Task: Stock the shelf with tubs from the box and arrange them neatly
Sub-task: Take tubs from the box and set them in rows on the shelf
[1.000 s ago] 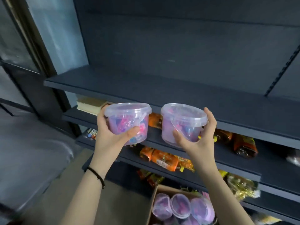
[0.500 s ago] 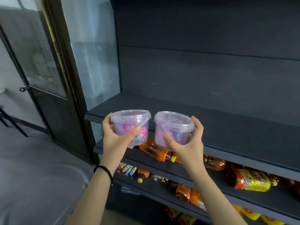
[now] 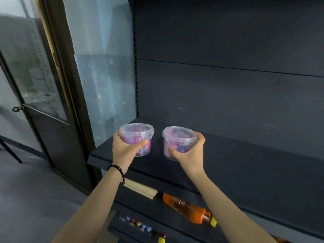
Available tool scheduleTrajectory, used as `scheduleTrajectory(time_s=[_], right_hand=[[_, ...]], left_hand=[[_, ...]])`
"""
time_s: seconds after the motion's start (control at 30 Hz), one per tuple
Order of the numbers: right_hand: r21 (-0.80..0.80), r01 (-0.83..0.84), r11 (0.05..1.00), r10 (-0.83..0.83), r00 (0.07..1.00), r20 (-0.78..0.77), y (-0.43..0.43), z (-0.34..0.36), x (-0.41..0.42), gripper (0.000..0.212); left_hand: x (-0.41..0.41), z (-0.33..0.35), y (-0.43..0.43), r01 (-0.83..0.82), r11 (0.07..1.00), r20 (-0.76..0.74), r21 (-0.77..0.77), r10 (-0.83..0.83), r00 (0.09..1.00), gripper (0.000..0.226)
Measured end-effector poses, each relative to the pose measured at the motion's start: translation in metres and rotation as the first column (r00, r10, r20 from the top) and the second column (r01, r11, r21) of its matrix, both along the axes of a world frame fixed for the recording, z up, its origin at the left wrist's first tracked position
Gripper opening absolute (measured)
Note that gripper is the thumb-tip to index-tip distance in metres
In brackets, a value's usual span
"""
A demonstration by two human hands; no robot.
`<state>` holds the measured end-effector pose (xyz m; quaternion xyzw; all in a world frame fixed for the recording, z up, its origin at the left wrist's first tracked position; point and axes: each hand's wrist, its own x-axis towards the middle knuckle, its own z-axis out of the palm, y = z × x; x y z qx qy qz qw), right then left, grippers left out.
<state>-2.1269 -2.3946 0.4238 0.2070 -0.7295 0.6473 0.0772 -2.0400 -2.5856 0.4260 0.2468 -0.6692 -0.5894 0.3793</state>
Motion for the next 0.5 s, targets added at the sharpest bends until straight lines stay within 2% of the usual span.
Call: scheduleTrajectory(time_s=[0.1, 0.3, 0.4, 0.5], right_hand=[[0.020, -0.020, 1.000, 0.020, 1.000, 0.015, -0.033, -0.004, -0.031, 0.098], [0.052, -0.052, 0.997, 0.048, 0.997, 0.067, -0.075, -0.015, -0.067, 0.096], [0.061, -0.012, 0.998, 0.008, 0.997, 0.073, -0.090, -0.020, -0.075, 0.101], [0.089, 0.050, 0.995, -0.057, 0.995, 0.082, -0.104, -0.022, -0.080, 0.098]], left_hand=[[-0.033, -0.004, -0.027, 0.006, 1.000, -0.022, -0.023, -0.007, 1.000, 0.088], [-0.083, -0.018, -0.069, 0.089, 0.995, 0.027, -0.038, -0.088, 0.996, 0.084], [-0.106, -0.022, -0.087, 0.141, 0.988, 0.035, -0.067, -0.139, 0.990, 0.088], [-0.126, -0.029, -0.105, 0.178, 0.980, 0.044, -0.091, -0.175, 0.984, 0.091]])
